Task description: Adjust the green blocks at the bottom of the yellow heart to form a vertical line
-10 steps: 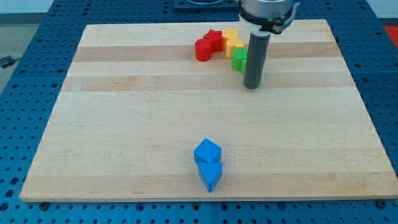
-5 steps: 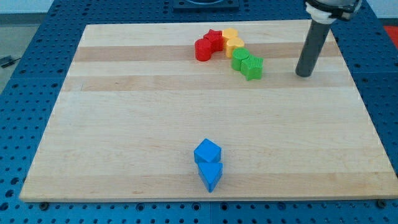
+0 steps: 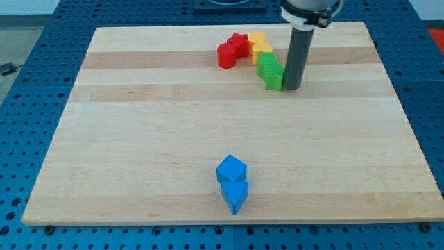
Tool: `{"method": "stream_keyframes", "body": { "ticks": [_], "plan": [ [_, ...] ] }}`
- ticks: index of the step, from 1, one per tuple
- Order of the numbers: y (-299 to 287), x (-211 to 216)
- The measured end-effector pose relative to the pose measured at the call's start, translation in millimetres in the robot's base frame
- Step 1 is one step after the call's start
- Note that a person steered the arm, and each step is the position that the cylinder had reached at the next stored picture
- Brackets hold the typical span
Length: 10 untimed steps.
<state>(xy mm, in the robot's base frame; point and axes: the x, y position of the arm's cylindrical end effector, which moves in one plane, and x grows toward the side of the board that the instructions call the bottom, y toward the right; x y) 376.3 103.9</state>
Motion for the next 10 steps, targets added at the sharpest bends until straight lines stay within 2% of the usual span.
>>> {"method": "stream_keyframes", "body": {
  "ticks": [2,3,4,5,6,10],
  "plan": [
    [-20.4,10.2],
    [-30.5,29.5],
    [-71.9,40.2],
    [-109.0,25.4],
    [-121.7,7.9],
    [-106.7,-15.8]
  ]
}}
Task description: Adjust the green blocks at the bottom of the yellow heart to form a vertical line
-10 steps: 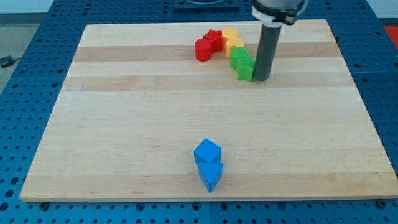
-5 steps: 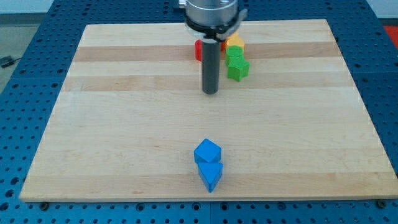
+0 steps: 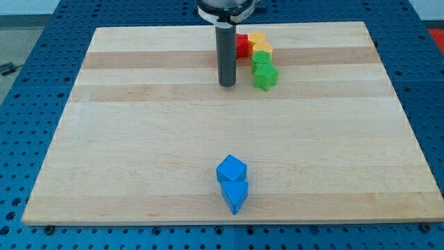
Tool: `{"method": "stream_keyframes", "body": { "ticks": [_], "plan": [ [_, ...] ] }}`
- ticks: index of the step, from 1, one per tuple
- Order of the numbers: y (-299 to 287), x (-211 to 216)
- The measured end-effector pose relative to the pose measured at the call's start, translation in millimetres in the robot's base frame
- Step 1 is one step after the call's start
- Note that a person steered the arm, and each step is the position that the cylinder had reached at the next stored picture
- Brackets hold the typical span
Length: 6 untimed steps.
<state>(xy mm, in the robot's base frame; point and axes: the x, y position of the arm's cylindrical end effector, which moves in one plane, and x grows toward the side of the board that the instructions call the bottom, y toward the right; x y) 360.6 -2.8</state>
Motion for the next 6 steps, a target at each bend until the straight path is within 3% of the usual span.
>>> {"method": "stream_keyframes", "body": {
  "ticks": [6],
  "plan": [
    [43.8,-32.2]
  ]
}}
